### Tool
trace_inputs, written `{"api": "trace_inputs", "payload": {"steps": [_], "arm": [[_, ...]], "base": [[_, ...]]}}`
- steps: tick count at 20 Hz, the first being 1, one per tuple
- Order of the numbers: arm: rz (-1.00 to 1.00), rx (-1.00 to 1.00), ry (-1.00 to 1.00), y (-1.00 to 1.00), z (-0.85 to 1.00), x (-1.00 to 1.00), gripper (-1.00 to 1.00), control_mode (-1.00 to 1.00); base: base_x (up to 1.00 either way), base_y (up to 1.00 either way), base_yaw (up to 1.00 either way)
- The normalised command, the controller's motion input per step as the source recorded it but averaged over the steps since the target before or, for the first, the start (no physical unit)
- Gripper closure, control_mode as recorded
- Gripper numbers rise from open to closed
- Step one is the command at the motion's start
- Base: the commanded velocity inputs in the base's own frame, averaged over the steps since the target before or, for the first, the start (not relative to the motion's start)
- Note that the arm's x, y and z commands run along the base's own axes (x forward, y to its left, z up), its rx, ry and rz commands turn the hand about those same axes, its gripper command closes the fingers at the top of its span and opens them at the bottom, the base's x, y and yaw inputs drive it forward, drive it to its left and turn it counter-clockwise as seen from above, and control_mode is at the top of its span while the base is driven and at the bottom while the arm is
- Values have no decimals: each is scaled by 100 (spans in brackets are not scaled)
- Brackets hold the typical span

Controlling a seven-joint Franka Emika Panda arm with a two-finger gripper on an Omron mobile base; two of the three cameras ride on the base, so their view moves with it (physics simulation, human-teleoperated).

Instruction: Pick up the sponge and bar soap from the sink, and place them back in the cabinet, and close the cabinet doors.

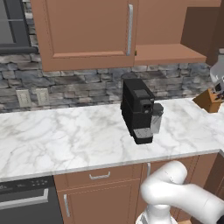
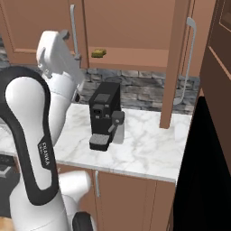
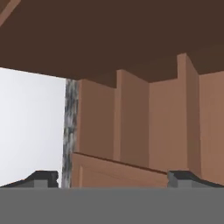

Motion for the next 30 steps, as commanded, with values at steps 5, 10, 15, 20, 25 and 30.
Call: {"api": "trace_inputs", "payload": {"steps": [5,10,15,20,25,30], "arm": [[-28,0,8,0,21,-48,-100,-100],[-33,0,9,0,16,-60,-100,-100],[-32,0,8,-9,11,-57,-100,-100],[-25,0,3,-26,0,-54,-100,-100],[-18,0,0,-16,0,-37,-100,-100],[-11,0,0,-6,0,-44,-100,-100]], "base": [[0,0,0],[0,0,0],[0,0,0],[0,0,0],[0,0,0],[0,0,0]]}}
